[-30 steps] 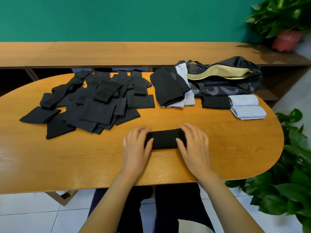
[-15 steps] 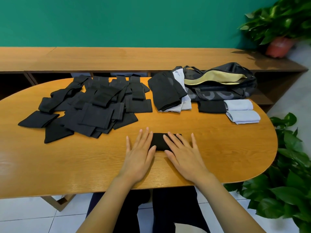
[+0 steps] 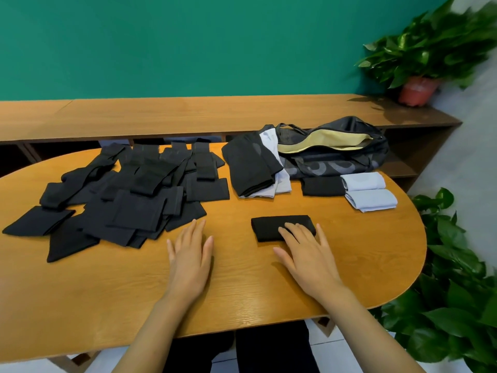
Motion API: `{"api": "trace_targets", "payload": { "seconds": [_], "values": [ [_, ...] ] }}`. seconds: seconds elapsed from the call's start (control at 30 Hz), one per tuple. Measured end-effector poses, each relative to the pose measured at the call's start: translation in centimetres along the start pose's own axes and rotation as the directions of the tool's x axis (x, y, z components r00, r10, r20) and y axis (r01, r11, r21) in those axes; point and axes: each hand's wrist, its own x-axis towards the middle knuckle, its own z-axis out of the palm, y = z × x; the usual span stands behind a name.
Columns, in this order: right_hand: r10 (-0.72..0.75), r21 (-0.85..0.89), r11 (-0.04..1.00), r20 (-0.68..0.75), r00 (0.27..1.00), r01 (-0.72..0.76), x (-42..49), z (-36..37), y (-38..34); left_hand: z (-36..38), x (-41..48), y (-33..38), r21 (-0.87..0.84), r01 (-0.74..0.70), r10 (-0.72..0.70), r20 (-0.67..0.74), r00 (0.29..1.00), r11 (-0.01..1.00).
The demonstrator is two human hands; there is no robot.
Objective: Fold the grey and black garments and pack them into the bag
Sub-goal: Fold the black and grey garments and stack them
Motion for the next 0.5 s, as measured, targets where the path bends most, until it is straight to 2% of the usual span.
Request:
{"api": "trace_targets", "payload": {
  "seconds": [0.13, 0.3, 0.4, 0.5],
  "values": [
    [0.149, -0.054, 0.987, -0.020, 0.989, -0.150, 1.7, -0.2, 2.8, 0.1, 1.2, -0.3, 0.052, 0.005, -0.006, 0.012, 1.000, 0.999],
    [0.348, -0.108, 0.932, 0.007, 0.938, -0.345, 3.6, -0.5, 7.2, 0.7, 2.3, -0.3, 0.131, 0.002, -0.005, 0.028, 1.000, 0.991],
    [0.366, -0.142, 0.923, 0.036, 0.930, -0.358, 4.1, -0.2, 8.4, 0.9, 2.3, -0.3, 0.216, -0.008, 0.000, 0.037, 0.999, 0.976],
    [0.355, -0.148, 0.926, 0.037, 0.934, -0.346, 4.3, -0.1, 8.3, 0.9, 2.2, -0.3, 0.203, -0.003, -0.001, 0.020, 1.000, 0.979]
  ]
}}
